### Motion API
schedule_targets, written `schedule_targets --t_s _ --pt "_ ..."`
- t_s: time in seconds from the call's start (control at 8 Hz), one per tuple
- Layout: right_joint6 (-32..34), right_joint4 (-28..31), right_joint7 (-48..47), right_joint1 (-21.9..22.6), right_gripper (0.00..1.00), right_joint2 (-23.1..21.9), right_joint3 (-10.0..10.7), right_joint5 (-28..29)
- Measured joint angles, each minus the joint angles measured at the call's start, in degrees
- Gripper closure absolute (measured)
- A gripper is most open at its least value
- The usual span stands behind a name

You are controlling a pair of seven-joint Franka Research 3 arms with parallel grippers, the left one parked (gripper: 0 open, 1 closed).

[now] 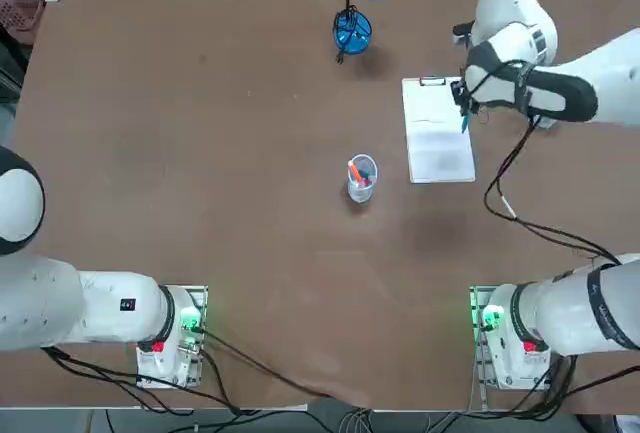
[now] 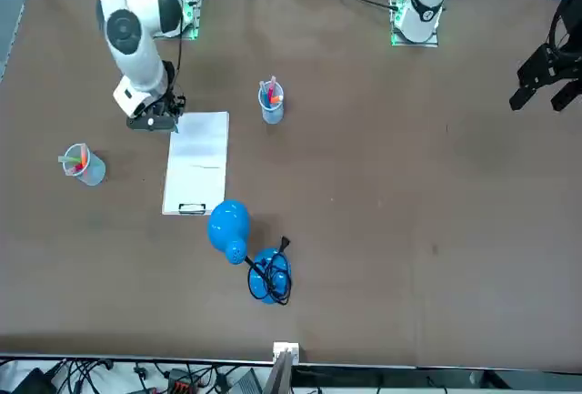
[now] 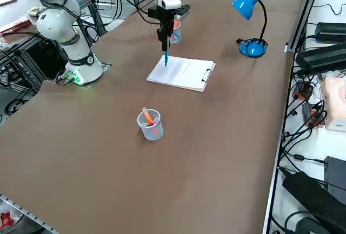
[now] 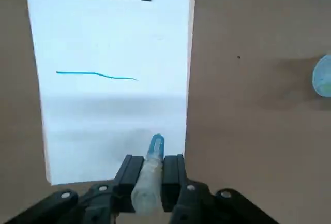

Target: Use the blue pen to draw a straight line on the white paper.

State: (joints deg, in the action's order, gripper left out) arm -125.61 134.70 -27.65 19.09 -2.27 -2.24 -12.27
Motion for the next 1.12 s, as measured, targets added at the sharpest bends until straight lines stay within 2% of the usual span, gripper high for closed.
schedule_targets --t_s 0.25,1.12 --pt "-3.25 0.15 -5.91 1.63 0.83 3.36 -0.06 -1.59" --pt "-6.05 0.17 -6.93 1.65 0.83 7.13 0.08 -1.65"
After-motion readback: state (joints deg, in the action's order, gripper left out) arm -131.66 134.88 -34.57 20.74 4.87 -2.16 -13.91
